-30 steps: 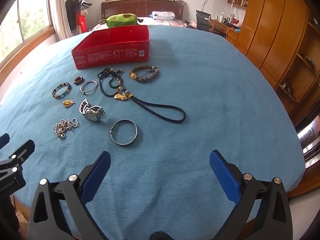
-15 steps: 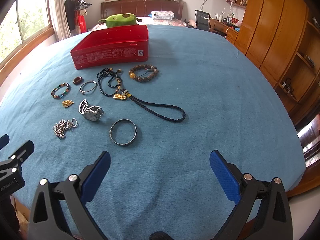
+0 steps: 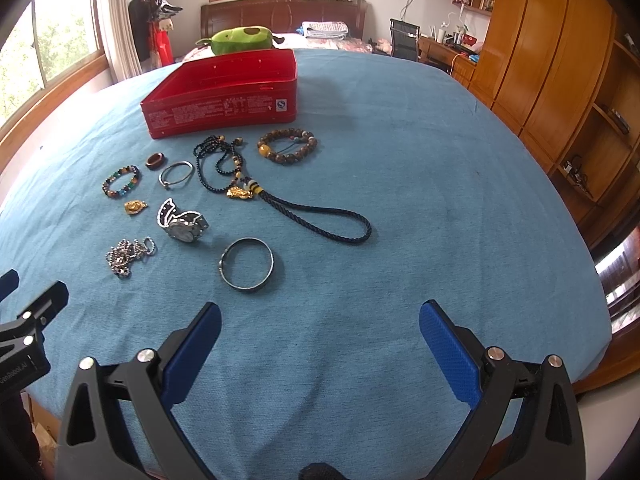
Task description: Organize jewelry
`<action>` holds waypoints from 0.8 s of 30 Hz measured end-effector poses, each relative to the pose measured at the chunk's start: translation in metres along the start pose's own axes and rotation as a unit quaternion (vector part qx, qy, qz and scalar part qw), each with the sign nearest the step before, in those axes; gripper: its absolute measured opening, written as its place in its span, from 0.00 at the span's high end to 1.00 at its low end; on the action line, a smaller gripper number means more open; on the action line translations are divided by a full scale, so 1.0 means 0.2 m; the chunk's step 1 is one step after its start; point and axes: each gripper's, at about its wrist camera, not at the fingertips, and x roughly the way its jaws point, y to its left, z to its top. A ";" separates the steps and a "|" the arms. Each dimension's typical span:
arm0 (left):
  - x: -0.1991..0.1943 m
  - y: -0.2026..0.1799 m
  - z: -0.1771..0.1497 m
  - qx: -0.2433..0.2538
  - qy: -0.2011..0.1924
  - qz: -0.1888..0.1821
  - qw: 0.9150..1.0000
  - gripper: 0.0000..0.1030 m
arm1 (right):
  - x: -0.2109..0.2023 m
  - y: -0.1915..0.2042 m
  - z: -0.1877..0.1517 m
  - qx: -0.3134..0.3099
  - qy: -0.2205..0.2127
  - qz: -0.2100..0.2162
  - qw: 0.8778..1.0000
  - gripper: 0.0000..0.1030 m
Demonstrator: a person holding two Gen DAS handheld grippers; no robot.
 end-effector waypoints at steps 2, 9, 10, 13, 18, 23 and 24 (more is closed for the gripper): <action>0.00 0.00 0.00 0.000 0.001 0.000 1.000 0.03 | 0.00 0.00 0.00 0.000 0.001 0.001 1.000 0.04; 0.00 0.00 0.00 0.000 0.000 0.000 1.000 0.03 | 0.00 0.00 0.00 0.001 0.001 0.001 1.000 0.04; 0.00 0.00 0.00 0.000 0.000 0.000 1.000 0.03 | 0.00 0.00 0.00 0.001 0.001 0.001 1.000 0.04; 0.00 0.00 0.00 0.000 0.000 0.000 1.000 0.03 | 0.00 0.00 0.00 0.001 0.001 0.001 1.000 0.04; 0.00 0.00 0.00 0.000 0.001 0.000 1.000 0.03 | 0.01 0.01 0.00 0.002 0.002 0.002 1.000 0.04; 0.00 0.00 0.00 -0.001 0.001 0.000 1.000 0.03 | 0.01 0.00 0.00 0.003 0.004 0.001 1.000 0.04; 0.01 0.01 0.00 -0.001 0.001 0.000 1.000 0.03 | 0.01 0.00 0.00 0.004 0.005 0.002 1.000 0.04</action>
